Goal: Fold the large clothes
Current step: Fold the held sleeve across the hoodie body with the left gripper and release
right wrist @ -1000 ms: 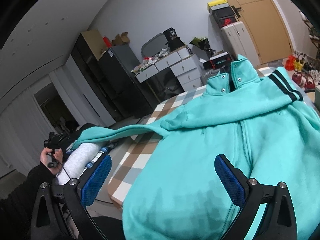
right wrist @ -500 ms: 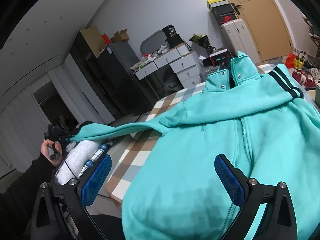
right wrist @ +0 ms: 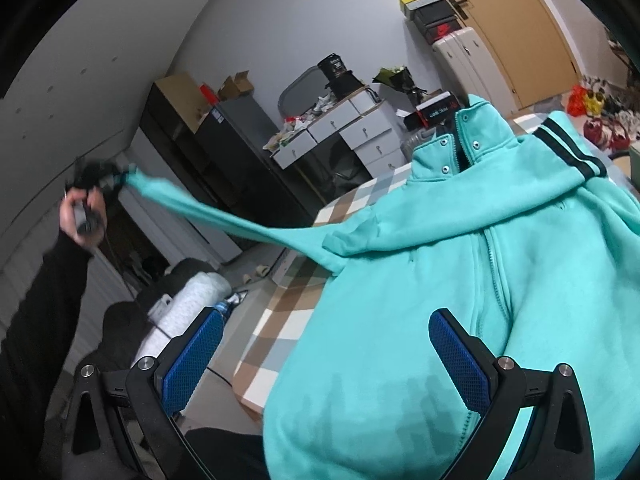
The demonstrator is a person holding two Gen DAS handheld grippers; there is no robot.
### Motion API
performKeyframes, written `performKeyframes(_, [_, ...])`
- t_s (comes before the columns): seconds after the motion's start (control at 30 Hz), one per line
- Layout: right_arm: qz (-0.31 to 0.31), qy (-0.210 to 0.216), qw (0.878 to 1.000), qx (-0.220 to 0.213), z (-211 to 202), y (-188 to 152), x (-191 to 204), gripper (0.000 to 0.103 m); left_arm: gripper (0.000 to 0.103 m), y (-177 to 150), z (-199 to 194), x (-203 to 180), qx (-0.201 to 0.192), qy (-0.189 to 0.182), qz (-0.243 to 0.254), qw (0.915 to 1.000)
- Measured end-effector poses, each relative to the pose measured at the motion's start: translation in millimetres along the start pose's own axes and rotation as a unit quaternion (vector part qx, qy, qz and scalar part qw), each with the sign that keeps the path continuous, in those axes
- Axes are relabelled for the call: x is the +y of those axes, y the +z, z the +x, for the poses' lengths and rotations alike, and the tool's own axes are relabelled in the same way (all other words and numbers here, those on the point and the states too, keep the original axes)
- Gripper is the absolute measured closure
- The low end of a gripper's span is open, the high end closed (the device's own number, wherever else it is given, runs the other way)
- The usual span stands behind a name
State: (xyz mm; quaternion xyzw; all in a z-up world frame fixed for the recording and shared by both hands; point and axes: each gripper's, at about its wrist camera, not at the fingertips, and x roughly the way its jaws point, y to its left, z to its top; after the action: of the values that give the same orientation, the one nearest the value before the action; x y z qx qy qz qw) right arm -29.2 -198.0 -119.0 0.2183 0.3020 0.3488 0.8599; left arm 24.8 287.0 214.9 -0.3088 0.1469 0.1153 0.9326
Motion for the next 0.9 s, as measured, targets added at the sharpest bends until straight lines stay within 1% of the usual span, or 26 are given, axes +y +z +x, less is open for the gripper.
performKeyframes(0.03, [0.002, -0.002, 1.0, -0.001, -2, 0, -1, 0.0, 0.098, -4, 8, -28, 0.006, 0.0, 0.035, 0.9994])
performKeyframes(0.07, [0.003, -0.006, 1.0, -0.002, -3, 1, -3, 0.0, 0.098, -11, 16, -58, 0.003, 0.007, 0.078, 0.997])
performKeyframes(0.1, [0.007, -0.015, 1.0, -0.008, -7, 1, -5, 0.0, 0.098, -23, 26, -87, -0.005, 0.004, 0.115, 0.9934])
performKeyframes(0.13, [0.018, -0.03, 0.999, -0.017, -12, 2, -11, 0.0, 0.098, -34, 34, -108, -0.005, -0.001, 0.139, 0.9903])
performKeyframes(0.17, [0.034, -0.04, 0.998, -0.026, -17, 4, -19, 0.0, 0.098, -51, 46, -135, 0.006, -0.014, 0.16, 0.987])
performKeyframes(0.23, [0.079, -0.061, 0.994, -0.049, -28, 7, -38, 0.0, 0.098, -87, 70, -177, 0.044, -0.048, 0.188, 0.9799])
performKeyframes(0.3, [0.116, -0.088, 0.988, -0.058, -35, 8, -57, 0.0, 0.098, -134, 93, -222, 0.084, -0.071, 0.227, 0.9677])
performKeyframes(0.33, [0.127, -0.104, 0.985, -0.056, -37, 9, -64, 0.0, 0.098, -167, 105, -246, 0.105, -0.086, 0.246, 0.9597])
performKeyframes(0.37, [0.137, -0.116, 0.982, -0.053, -38, 9, -70, 0.0, 0.098, -189, 114, -260, 0.123, -0.097, 0.26, 0.9529])
performKeyframes(0.43, [0.166, -0.117, 0.977, -0.057, -44, 9, -82, 0.0, 0.098, -241, 128, -289, 0.156, -0.121, 0.284, 0.9382])
performKeyframes(0.47, [0.178, -0.117, 0.975, -0.062, -47, 9, -86, 0.0, 0.098, -272, 139, -302, 0.18, -0.136, 0.296, 0.928])
performKeyframes(0.53, [0.194, -0.134, 0.969, -0.07, -54, 7, -94, 0.0, 0.098, -318, 157, -324, 0.214, -0.144, 0.312, 0.9143])
performKeyframes(0.6, [0.203, -0.147, 0.966, -0.069, -57, 5, -101, 0.0, 0.098, -374, 182, -340, 0.263, -0.153, 0.324, 0.8958])
performKeyframes(0.63, [0.209, -0.15, 0.964, -0.066, -59, 5, -105, 0.0, 0.098, -391, 191, -348, 0.278, -0.154, 0.331, 0.8885])
performKeyframes(0.7, [0.222, -0.152, 0.961, -0.064, -59, 5, -112, 0.0, 0.098, -443, 212, -361, 0.318, -0.148, 0.358, 0.8653])
performKeyframes(0.73, [0.228, -0.156, 0.959, -0.063, -60, 5, -116, 0.0, 0.098, -460, 219, -362, 0.33, -0.146, 0.368, 0.8571])
performKeyframes(0.77, [0.231, -0.158, 0.958, -0.062, -61, 5, -118, 0.0, 0.098, -470, 222, -372, 0.337, -0.145, 0.374, 0.8516])
performKeyframes(0.8, [0.233, -0.161, 0.957, -0.06, -60, 5, -121, 0.0, 0.098, -485, 227, -374, 0.349, -0.148, 0.378, 0.8445])
performKeyframes(0.83, [0.236, -0.163, 0.956, -0.055, -60, 5, -124, 0.0, 0.097, -492, 230, -379, 0.363, -0.151, 0.38, 0.8372])
performKeyframes(0.87, [0.238, -0.165, 0.956, -0.051, -59, 5, -127, 0.0, 0.097, -501, 235, -380, 0.383, -0.152, 0.381, 0.8277])
performKeyframes(0.9, [0.243, -0.168, 0.954, -0.045, -58, 3, -130, 0.0, 0.097, -509, 237, -379, 0.402, -0.152, 0.376, 0.8213])
